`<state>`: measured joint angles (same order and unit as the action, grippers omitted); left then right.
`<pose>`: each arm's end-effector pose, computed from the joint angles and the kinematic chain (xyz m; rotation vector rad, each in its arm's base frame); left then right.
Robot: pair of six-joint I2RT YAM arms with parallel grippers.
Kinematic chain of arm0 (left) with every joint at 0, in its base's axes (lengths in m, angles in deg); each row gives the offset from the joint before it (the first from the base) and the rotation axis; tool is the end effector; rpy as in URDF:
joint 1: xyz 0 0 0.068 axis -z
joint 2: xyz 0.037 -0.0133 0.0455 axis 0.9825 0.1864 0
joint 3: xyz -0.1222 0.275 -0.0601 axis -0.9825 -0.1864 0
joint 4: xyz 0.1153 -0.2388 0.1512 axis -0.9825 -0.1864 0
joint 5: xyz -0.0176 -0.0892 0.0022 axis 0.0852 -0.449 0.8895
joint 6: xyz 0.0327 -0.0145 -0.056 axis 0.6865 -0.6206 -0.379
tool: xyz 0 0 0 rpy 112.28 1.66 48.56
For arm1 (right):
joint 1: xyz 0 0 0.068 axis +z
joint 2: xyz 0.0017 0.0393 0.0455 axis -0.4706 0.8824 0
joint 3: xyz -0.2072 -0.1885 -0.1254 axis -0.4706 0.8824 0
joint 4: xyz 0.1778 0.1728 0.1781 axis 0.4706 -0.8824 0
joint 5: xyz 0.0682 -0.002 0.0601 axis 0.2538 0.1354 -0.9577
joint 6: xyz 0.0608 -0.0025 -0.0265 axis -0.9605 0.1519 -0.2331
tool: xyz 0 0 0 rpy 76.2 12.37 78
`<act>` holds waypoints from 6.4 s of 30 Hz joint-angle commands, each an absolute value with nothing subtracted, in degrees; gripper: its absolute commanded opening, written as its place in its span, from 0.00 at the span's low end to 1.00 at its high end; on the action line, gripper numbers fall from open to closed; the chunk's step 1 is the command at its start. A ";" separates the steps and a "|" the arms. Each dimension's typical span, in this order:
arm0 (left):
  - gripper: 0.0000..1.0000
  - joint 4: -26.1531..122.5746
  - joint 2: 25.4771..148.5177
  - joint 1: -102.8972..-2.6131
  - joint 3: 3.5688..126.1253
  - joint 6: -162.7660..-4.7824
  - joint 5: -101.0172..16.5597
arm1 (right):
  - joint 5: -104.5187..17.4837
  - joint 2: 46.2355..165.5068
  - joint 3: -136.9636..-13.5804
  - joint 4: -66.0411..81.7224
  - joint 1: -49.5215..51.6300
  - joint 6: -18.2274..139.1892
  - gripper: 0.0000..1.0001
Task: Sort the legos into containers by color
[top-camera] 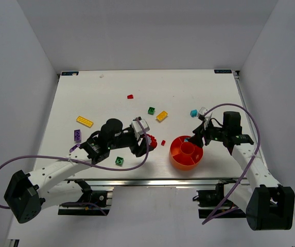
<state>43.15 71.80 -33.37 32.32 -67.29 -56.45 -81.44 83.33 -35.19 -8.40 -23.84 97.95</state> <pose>0.1788 -0.2134 0.2779 1.1101 1.7217 -0.8443 0.2372 0.0552 0.2391 -1.0013 1.8390 0.6201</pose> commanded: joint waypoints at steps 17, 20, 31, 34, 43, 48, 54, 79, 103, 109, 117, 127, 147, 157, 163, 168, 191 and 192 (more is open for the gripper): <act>0.19 47.43 81.81 -32.59 39.60 -62.01 -91.01 | -82.70 75.86 -37.78 -3.42 -24.82 89.97 0.55; 0.22 44.37 84.71 -32.58 41.62 -60.95 -93.73 | -94.82 75.33 -39.18 -10.79 -24.56 102.14 0.63; 0.25 29.67 97.72 -32.58 54.72 -61.99 -101.47 | -109.80 75.32 -50.34 -44.73 -22.63 164.14 0.80; 0.26 31.50 98.51 -32.58 55.60 -65.59 -101.91 | -110.23 76.03 -52.98 -47.54 -21.75 167.13 0.78; 0.27 40.21 105.53 -32.58 59.82 -79.66 -108.41 | -109.79 73.75 -50.44 -49.13 -17.09 165.39 0.76; 0.26 37.95 106.25 -32.58 61.31 -79.67 -104.92 | -109.53 71.90 -49.82 -46.33 -15.51 160.65 0.76; 0.17 24.84 104.41 -32.58 64.22 -68.24 -84.87 | -101.02 69.79 -48.77 -34.29 -15.77 142.47 0.68; 0.24 17.46 115.04 -33.29 74.32 -60.69 -95.75 | -93.71 65.48 -43.06 -25.75 -16.29 130.75 0.64; 0.32 42.32 113.55 -33.82 62.47 -83.96 -95.67 | -94.76 64.78 -41.47 -24.96 -16.38 129.43 0.64; 0.31 50.93 111.35 -33.82 59.30 -90.56 -91.90 | -95.03 64.60 -41.39 -25.22 -16.56 129.26 0.64; 0.32 55.07 107.92 -34.34 56.05 -93.11 -86.45 | -95.47 64.43 -41.03 -25.14 -16.82 129.08 0.64; 0.33 61.13 106.78 -34.34 51.75 -99.08 -83.80 | -95.55 64.17 -40.95 -25.14 -16.82 128.91 0.64; 0.38 67.99 109.68 -33.73 47.88 -104.79 -82.92 | -95.55 64.17 -41.30 -24.79 -17.35 128.20 0.64; 0.40 66.85 110.03 -33.20 47.08 -104.71 -82.57 | -95.73 64.16 -41.12 -24.70 -17.44 128.20 0.65; 0.43 66.41 110.99 -33.20 47.61 -104.63 -82.40 | -95.64 64.16 -41.04 -24.70 -17.61 128.12 0.65; 0.49 65.62 111.17 -33.20 48.05 -104.10 -81.69 | -95.64 64.16 -40.86 -24.61 -17.61 128.12 0.65; 0.73 63.25 111.61 -33.20 50.07 -103.13 -79.41 | -95.99 63.90 -40.59 -24.96 -17.70 128.29 0.65; 0.73 63.25 111.61 -33.20 50.24 -103.13 -79.41 | -95.99 63.81 -40.59 -24.88 -17.88 128.29 0.65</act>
